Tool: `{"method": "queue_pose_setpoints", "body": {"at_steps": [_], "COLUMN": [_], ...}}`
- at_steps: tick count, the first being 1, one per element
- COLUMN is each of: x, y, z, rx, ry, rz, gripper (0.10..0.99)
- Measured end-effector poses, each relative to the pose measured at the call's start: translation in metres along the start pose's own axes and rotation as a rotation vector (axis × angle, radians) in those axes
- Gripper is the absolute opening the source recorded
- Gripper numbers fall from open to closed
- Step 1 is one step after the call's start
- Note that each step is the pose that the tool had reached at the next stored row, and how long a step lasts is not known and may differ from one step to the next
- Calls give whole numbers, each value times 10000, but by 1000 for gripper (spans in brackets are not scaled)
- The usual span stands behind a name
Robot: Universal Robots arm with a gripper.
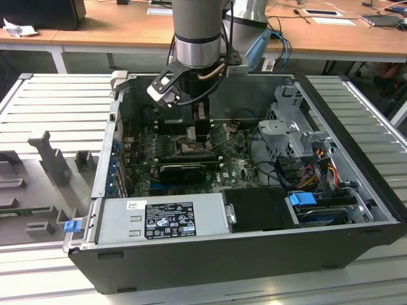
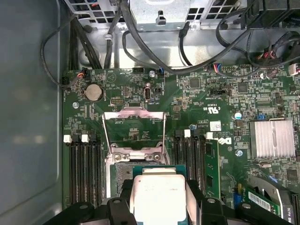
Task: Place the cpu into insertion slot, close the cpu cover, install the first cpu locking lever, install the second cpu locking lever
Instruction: 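Place the cpu into insertion slot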
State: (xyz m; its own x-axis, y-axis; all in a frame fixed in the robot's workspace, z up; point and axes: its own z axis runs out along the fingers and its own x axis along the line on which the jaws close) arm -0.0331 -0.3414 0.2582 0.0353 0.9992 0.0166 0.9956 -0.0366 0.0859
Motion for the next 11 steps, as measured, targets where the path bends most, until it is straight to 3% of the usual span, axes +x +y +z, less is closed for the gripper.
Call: {"method": "queue_pose_setpoints", "body": {"at_steps": [6,11], "x": [5,81], "y": [-2,-13], "z": [20,118], "rx": [-2,0], "ry": [3,8], "rz": [1,-74], "gripper": [529,529]}}
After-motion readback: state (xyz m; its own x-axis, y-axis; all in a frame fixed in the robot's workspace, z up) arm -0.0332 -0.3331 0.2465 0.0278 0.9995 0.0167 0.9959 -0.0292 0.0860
